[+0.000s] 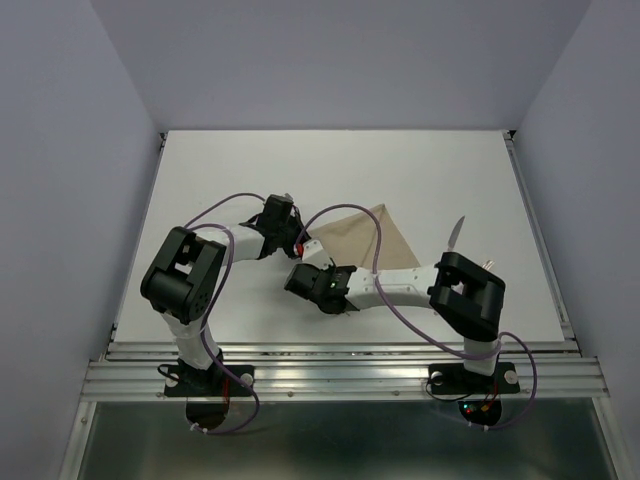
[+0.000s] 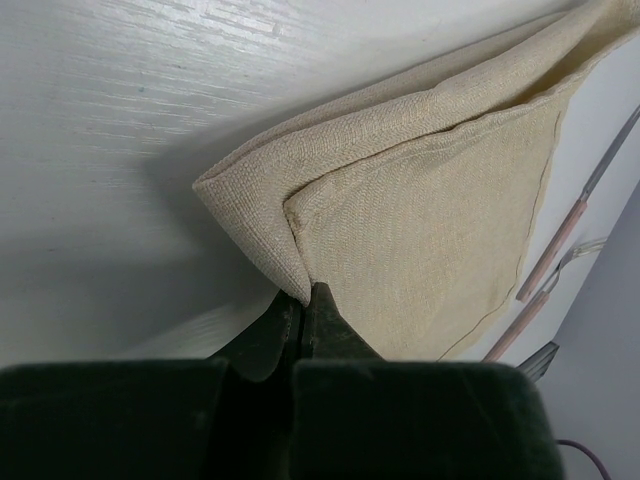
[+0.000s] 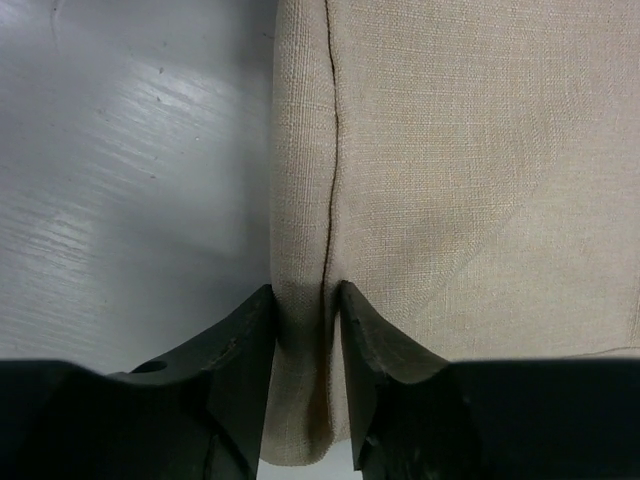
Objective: Fold the napkin into a case and place the utensils inside
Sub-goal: Pick up the upper triangle-folded napkin from the center of the board, then turn over the upper triangle folded napkin at the center of the board.
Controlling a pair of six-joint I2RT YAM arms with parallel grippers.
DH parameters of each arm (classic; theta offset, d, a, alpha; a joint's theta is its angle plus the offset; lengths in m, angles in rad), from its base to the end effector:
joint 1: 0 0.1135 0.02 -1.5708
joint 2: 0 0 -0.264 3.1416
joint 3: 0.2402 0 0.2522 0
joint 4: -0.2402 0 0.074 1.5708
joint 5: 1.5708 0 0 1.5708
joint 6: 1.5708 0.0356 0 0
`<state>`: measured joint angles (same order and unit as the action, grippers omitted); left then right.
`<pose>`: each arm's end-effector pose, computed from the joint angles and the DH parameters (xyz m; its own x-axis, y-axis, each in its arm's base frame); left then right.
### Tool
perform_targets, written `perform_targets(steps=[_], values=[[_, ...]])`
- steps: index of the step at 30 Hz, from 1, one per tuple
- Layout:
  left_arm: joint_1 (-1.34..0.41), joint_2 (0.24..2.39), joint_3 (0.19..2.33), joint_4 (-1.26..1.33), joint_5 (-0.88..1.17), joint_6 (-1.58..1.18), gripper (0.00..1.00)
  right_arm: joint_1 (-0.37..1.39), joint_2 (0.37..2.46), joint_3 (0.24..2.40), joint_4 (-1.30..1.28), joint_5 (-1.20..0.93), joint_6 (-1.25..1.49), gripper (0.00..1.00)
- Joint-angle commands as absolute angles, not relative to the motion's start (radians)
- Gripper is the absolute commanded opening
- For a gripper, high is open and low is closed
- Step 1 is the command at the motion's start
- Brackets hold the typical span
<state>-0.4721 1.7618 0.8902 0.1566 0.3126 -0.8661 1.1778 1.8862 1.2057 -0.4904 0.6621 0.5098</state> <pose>0.3113 -0.1713 0.1531 -0.8655 -0.3720 -0.3356 -0.0305 0.7077 -0.7059 0.1618 0.3332 0.1630 -0.6187 -0.4874 -0.6162 -0.3838 0.8719 -0.3043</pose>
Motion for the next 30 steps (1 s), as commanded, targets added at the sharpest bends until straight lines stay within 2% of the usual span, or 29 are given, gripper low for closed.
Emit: perform_targets(steps=[1, 4, 5, 6, 7, 13, 20, 23, 30], values=[[-0.480, 1.710, 0.874, 0.158, 0.314, -0.865, 0.00, 1.190, 1.901, 1.249, -0.521, 0.727, 0.560, 0.30], [-0.480, 1.701, 0.871, 0.155, 0.313, -0.864, 0.00, 1.190, 1.896, 1.250, -0.522, 0.735, 0.564, 0.18], [-0.480, 1.698, 0.873, 0.144, 0.308, -0.855, 0.00, 1.190, 1.890, 1.253, -0.522, 0.738, 0.565, 0.07], [-0.480, 1.694, 0.888, 0.126, 0.279, -0.845, 0.00, 1.190, 1.887, 1.256, -0.519, 0.736, 0.566, 0.02], [-0.479, 1.681, 0.899, 0.105, 0.266, -0.835, 0.00, 1.190, 1.882, 1.259, -0.508, 0.733, 0.560, 0.01], [-0.407, 1.588, 0.982, -0.052, 0.210, -0.735, 0.00, 1.190, 1.884, 1.357, -0.456, 0.655, 0.500, 0.01], [-0.215, 1.479, 1.152, -0.287, 0.137, -0.565, 0.00, 1.190, 1.928, 1.538, -0.388, 0.474, 0.476, 0.01], [-0.109, 1.415, 1.259, -0.389, 0.065, -0.508, 0.00, 1.200, 1.979, 1.661, -0.361, 0.364, 0.462, 0.01], [0.041, 1.257, 1.443, -0.555, -0.243, -0.408, 0.00, 1.259, 2.140, 1.967, -0.336, 0.181, 0.405, 0.01]])
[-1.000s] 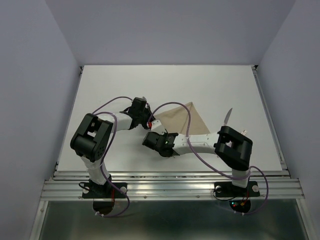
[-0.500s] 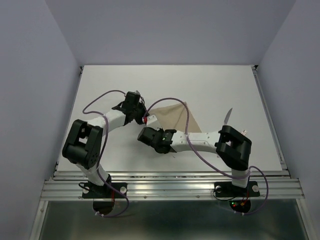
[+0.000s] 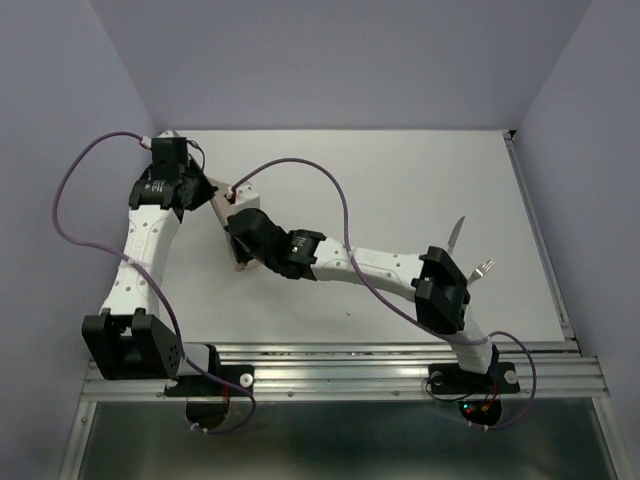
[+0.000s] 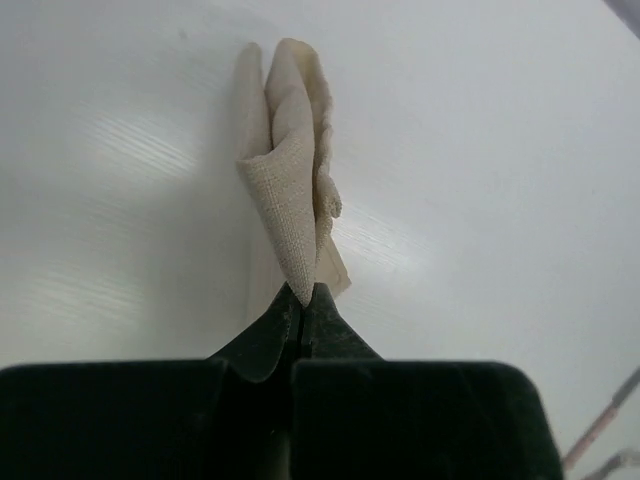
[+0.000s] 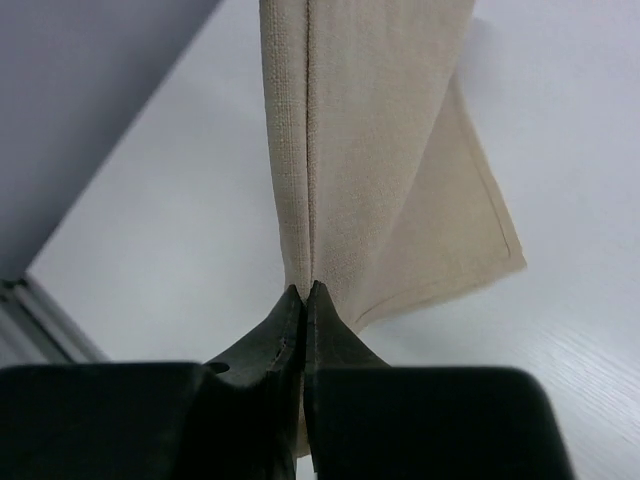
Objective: Fold the napkin into a case and place the utensils inside
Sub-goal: Turn over the upper triangle folded napkin at the center of the board.
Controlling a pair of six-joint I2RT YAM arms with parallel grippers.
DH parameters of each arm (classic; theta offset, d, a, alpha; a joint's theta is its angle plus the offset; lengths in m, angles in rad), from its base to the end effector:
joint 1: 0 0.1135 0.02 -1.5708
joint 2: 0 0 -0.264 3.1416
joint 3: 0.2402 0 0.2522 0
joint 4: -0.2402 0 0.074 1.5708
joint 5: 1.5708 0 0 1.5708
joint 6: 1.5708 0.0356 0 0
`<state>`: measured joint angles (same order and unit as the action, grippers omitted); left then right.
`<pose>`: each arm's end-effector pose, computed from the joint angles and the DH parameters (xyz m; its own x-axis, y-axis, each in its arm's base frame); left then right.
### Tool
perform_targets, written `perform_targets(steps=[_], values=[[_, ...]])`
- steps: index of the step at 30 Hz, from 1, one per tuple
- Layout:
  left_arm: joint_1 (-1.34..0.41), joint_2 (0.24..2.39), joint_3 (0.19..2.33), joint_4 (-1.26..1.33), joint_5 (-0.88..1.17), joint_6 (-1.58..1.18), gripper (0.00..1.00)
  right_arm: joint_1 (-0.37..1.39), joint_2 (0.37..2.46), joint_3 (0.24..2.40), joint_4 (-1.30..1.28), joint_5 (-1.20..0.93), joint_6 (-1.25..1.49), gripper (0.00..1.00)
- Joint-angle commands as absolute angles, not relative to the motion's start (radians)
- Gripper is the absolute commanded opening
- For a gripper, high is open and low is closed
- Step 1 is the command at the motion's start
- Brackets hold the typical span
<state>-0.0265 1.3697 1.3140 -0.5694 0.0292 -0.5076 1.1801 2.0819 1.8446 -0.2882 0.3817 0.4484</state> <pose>0.3039 -0.0091 0.3543 -0.5356 -0.4718 -0.7004 -0.2405 0.8802 -0.4091 0.2004 0.4517 0.2908 -0.4910 -0.1356 -0.8606 -0.5799 0.7881 0.2066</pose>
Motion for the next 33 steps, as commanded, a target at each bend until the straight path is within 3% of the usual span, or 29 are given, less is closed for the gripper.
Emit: perform_targets(steps=[1, 4, 7, 13, 22, 33], values=[[0.047, 1.241, 1.457, -0.567, -0.274, -0.400, 0.00, 1.270, 2.151, 1.997, -0.334, 0.158, 0.397, 0.01], [0.058, 1.194, 1.502, -0.597, -0.385, -0.370, 0.00, 1.293, 2.175, 2.068, -0.319, 0.062, 0.393, 0.01], [0.058, 1.169, 1.537, -0.597, -0.443, -0.348, 0.00, 1.293, 2.136, 2.004, -0.235, -0.060, 0.428, 0.01], [0.014, 1.215, 1.480, -0.542, -0.374, -0.376, 0.00, 1.269, 2.065, 1.829, -0.153, -0.038, 0.505, 0.01], [-0.241, 1.444, 1.276, -0.339, -0.351, -0.497, 0.00, 1.146, 1.881, 1.256, 0.027, -0.018, 0.652, 0.01], [-0.452, 1.739, 1.388, -0.302, -0.339, -0.545, 0.00, 1.124, 1.714, 0.882, 0.052, 0.112, 0.698, 0.01]])
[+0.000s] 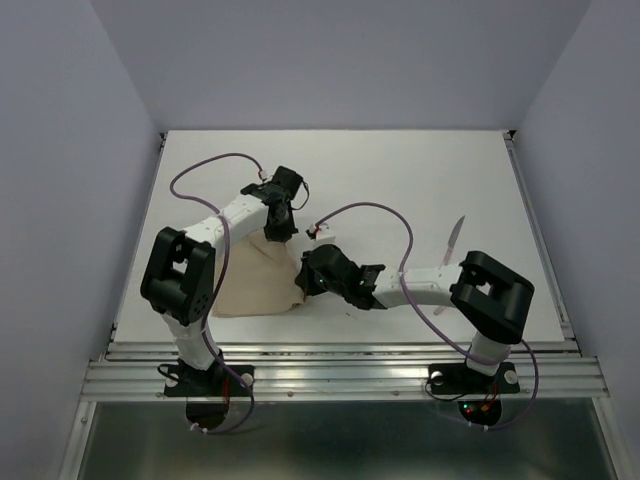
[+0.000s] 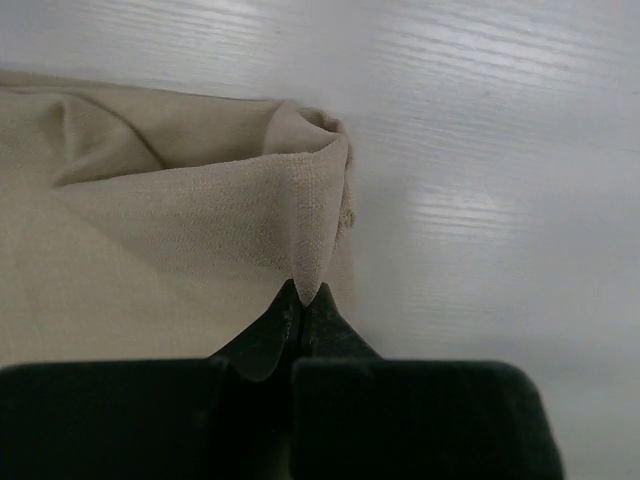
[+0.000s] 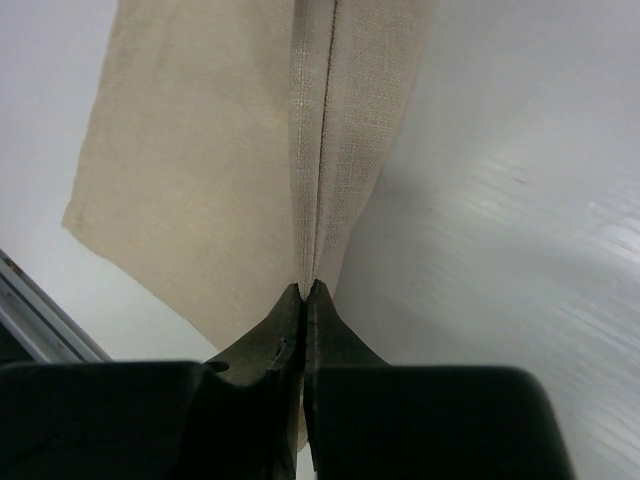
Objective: Fold the napkin into a case and place the utensils inside
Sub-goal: Turn over the upper triangle folded napkin at the center of the board.
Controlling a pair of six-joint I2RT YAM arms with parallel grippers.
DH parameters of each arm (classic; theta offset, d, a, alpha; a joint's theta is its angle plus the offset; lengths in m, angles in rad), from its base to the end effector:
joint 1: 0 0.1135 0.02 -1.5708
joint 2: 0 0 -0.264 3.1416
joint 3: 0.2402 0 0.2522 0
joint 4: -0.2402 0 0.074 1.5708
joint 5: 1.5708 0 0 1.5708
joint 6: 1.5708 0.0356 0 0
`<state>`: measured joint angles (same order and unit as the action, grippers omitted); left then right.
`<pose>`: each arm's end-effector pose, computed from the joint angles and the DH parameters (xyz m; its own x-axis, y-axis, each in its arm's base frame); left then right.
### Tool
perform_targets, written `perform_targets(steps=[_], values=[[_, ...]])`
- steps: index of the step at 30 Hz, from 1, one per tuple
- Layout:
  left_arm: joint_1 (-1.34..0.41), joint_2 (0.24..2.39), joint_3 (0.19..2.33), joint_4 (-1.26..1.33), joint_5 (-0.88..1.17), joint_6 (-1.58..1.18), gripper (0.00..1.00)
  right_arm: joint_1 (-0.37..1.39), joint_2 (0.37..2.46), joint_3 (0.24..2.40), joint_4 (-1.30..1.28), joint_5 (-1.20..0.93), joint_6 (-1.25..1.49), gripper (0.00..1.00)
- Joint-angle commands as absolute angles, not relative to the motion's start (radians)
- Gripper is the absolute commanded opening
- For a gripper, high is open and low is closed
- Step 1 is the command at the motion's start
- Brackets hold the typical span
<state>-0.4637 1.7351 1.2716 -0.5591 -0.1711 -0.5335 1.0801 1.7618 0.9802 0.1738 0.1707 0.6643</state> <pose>0.3300 -0.1583 0.2250 -0.8410 -0.1397 -0.5226 -0.0770 0.9872 -0.1399 0.1824 0.3286 0.1804 -0.7072 -0.0344 -0.7061 -0.4667 0.7730 0.4297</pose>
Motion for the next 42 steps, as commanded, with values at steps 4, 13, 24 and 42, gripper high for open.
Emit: perform_targets(steps=[4, 13, 24, 42], values=[[-0.512, 1.802, 1.413, -0.305, -0.344, -0.554, 0.00, 1.124, 1.672, 0.812, 0.061, 0.149, 0.709, 0.01], [-0.600, 1.881, 1.457, -0.311, -0.354, -0.574, 0.00, 1.124, 1.629, 0.723, 0.077, 0.209, 0.698, 0.01], [-0.669, 1.925, 1.522, -0.337, -0.383, -0.572, 0.00, 1.124, 1.628, 0.637, 0.124, 0.261, 0.713, 0.01], [-0.678, 1.928, 1.574, -0.348, -0.311, -0.558, 0.49, 1.124, 1.646, 0.586, 0.155, 0.288, 0.727, 0.01]])
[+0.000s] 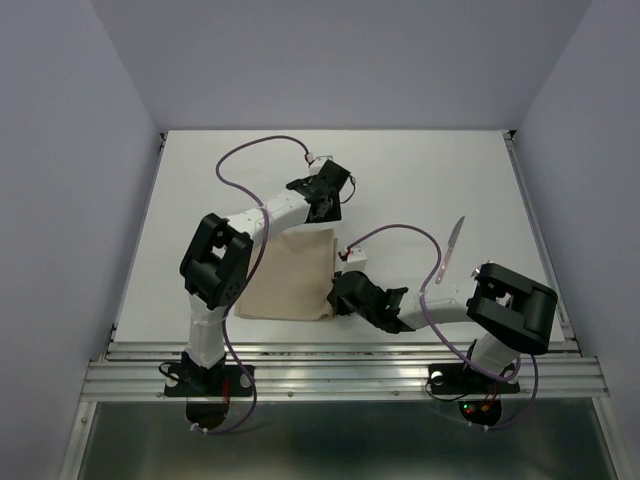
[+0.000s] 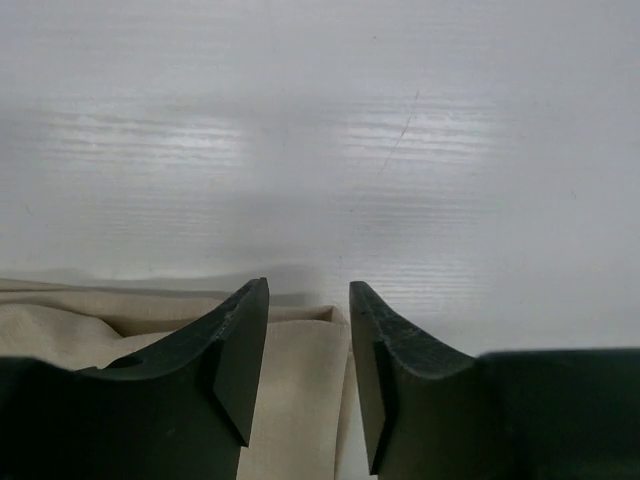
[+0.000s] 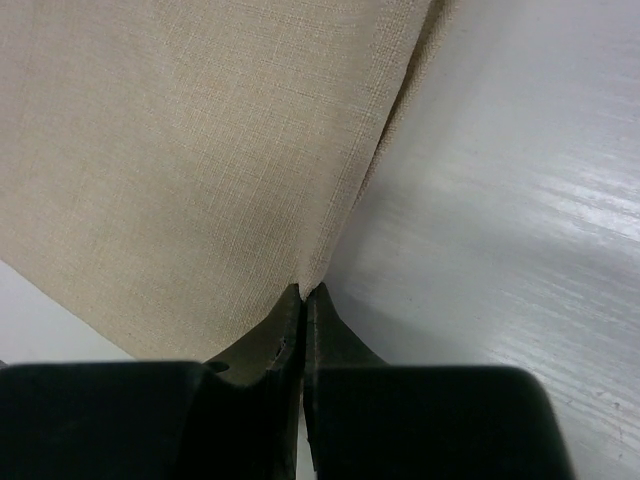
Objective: Fold the napkin into a case and place the utensils inside
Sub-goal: Turn over the upper triangle folded napkin at the center of the board, then smooth out the lower triangle-folded napkin at the center of the board.
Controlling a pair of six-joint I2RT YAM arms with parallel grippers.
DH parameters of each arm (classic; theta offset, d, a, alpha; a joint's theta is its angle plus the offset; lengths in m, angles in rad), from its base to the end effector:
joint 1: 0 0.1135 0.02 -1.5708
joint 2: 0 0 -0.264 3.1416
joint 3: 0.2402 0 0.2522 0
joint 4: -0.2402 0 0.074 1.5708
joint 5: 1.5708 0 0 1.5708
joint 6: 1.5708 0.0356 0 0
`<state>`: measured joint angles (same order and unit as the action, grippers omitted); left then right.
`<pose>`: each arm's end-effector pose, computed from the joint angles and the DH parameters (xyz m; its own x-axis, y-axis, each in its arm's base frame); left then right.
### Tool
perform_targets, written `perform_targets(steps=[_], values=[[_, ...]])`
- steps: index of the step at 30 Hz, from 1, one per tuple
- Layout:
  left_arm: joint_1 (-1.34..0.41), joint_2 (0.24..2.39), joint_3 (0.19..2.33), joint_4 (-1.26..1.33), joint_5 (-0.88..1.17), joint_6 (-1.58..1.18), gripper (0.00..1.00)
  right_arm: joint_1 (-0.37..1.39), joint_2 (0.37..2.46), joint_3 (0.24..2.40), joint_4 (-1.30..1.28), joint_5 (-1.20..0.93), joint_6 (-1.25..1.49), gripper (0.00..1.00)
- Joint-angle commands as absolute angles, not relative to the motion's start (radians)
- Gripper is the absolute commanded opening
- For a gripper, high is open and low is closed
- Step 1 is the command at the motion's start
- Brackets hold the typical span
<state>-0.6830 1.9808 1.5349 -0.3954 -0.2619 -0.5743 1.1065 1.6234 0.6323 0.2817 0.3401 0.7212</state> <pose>0.3505 -0.2733 0.2233 -0.7440 -0.0711 -0.6644 0.0853 0.9761 -0.2000 0.1449 0.2628 0.1350 -0.7008 -0.0092 -0.7133 -0.3553 0.8716 0.3378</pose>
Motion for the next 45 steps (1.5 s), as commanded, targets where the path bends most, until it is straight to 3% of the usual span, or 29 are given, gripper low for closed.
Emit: perform_targets(steps=[1, 13, 14, 16, 18, 21, 30, 36, 45], values=[[-0.677, 1.918, 1.575, -0.347, -0.305, -0.557, 0.53, 1.124, 1.649, 0.584, 0.156, 0.288, 0.727, 0.01], [-0.615, 1.778, 1.553, -0.380, -0.276, -0.549, 0.54, 1.124, 1.631, 0.563, 0.149, 0.333, 0.738, 0.01], [-0.585, 1.764, 1.539, -0.380, -0.273, -0.546, 0.54, 1.124, 1.622, 0.558, 0.140, 0.340, 0.741, 0.20], [-0.551, 1.715, 1.488, -0.376, -0.255, -0.542, 0.54, 1.124, 1.592, 0.563, 0.102, 0.353, 0.747, 0.45], [-0.513, 1.684, 1.453, -0.368, -0.233, -0.537, 0.54, 1.100, 1.533, 0.566, 0.077, 0.354, 0.750, 0.58], [-0.451, 1.619, 1.373, -0.354, -0.215, -0.534, 0.55, 0.973, 1.444, 0.572, 0.037, 0.293, 0.758, 0.65], [-0.430, 1.582, 1.289, -0.331, -0.154, -0.534, 0.54, 0.789, 1.529, 0.751, 0.029, 0.094, 0.732, 0.64], [-0.430, 1.542, 1.200, -0.310, -0.101, -0.541, 0.51, 0.764, 1.624, 0.867, 0.031, 0.074, 0.762, 0.56], [-0.440, 1.454, 1.048, -0.261, -0.046, -0.561, 0.43, 0.744, 1.712, 0.939, 0.037, 0.078, 0.772, 0.55]])
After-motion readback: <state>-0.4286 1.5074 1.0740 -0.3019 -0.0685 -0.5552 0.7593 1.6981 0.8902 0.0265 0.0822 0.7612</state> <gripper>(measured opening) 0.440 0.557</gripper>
